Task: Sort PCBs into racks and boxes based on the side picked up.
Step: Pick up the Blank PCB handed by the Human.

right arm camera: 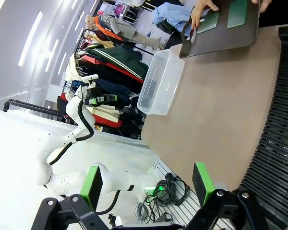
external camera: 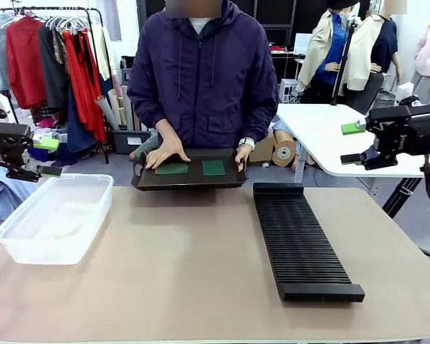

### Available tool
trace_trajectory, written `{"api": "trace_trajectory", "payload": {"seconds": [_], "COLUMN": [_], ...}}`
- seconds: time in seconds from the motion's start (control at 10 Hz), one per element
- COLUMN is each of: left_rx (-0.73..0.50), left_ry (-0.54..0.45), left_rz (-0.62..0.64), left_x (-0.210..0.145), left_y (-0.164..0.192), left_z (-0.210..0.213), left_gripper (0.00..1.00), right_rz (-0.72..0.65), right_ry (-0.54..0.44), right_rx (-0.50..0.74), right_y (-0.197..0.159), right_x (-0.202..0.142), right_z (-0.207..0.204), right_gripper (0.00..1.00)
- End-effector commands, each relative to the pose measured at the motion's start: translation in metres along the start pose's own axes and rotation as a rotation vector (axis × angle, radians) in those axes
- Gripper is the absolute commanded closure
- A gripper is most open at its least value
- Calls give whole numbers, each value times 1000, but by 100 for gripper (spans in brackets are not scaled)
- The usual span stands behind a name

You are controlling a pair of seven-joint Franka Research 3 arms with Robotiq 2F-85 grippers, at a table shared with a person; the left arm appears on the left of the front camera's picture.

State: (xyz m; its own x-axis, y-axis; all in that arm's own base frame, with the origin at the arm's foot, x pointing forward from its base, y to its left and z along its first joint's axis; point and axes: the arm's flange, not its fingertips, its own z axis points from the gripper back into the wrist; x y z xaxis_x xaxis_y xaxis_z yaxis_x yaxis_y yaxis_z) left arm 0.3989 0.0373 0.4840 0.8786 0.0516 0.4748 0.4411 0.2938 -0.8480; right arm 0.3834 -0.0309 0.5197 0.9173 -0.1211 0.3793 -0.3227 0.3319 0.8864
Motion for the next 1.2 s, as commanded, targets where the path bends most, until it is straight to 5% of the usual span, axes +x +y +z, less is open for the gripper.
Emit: {"api": "trace_trajectory", "payload": {"seconds": [0.0,1.1], "left_rx": [-9,-9], "left_ry": [-4,-4], "left_rz": [11,11], "left_x": [0,0], "left_y": [-2,-2], "left_z": [1,1], "left_gripper": [0,0], "right_rz": [-3,-3], "right_ry": [3,3], "right_rx": [2,2], "right_y": [1,1], "right_x": [0,0], "right_z": [0,0], "right_gripper": [0,0]}}
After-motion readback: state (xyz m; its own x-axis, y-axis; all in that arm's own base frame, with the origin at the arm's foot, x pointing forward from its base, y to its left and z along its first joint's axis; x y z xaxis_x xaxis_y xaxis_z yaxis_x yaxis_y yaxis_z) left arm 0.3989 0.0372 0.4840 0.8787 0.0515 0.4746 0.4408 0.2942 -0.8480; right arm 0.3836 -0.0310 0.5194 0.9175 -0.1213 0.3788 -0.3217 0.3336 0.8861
